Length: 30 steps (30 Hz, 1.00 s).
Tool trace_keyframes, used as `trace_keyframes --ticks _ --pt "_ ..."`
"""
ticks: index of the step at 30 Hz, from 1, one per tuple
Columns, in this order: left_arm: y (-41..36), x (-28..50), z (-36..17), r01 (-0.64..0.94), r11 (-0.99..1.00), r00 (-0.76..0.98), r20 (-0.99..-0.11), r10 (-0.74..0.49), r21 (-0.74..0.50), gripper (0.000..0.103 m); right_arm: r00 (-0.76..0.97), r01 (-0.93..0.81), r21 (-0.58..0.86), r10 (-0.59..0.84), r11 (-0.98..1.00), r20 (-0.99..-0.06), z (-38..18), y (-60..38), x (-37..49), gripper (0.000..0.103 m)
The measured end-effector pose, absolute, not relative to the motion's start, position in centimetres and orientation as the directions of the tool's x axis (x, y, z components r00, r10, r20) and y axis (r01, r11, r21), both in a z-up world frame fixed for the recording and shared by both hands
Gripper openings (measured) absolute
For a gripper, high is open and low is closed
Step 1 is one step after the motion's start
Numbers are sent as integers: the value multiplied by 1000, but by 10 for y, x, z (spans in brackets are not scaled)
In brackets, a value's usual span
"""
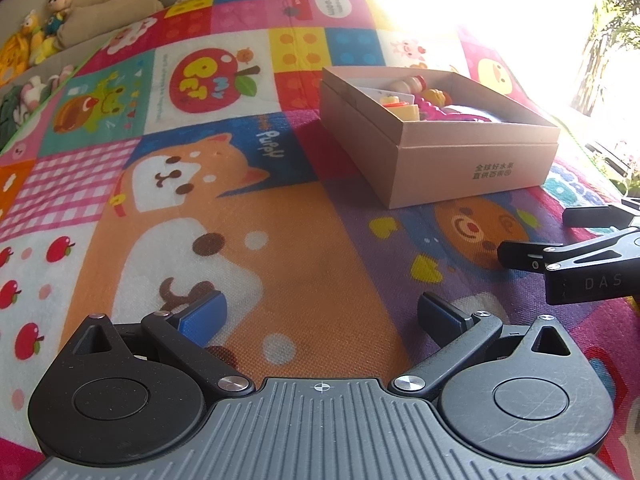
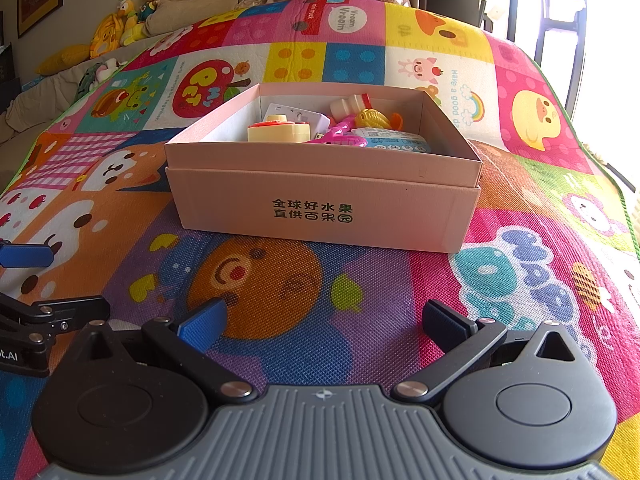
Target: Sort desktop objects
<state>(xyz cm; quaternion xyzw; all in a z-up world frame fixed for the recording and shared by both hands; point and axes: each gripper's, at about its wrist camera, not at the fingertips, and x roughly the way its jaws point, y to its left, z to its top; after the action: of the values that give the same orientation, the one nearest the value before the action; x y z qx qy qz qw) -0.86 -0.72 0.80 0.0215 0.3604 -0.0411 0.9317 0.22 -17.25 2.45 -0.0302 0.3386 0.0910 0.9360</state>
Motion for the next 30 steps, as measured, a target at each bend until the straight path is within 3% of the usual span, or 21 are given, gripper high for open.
trace_keyframes --ticks 30 --pt "-10 -5 8 36 999 736 -676 -27 0 103 754 -191 5 150 982 -640 24 -173 2 103"
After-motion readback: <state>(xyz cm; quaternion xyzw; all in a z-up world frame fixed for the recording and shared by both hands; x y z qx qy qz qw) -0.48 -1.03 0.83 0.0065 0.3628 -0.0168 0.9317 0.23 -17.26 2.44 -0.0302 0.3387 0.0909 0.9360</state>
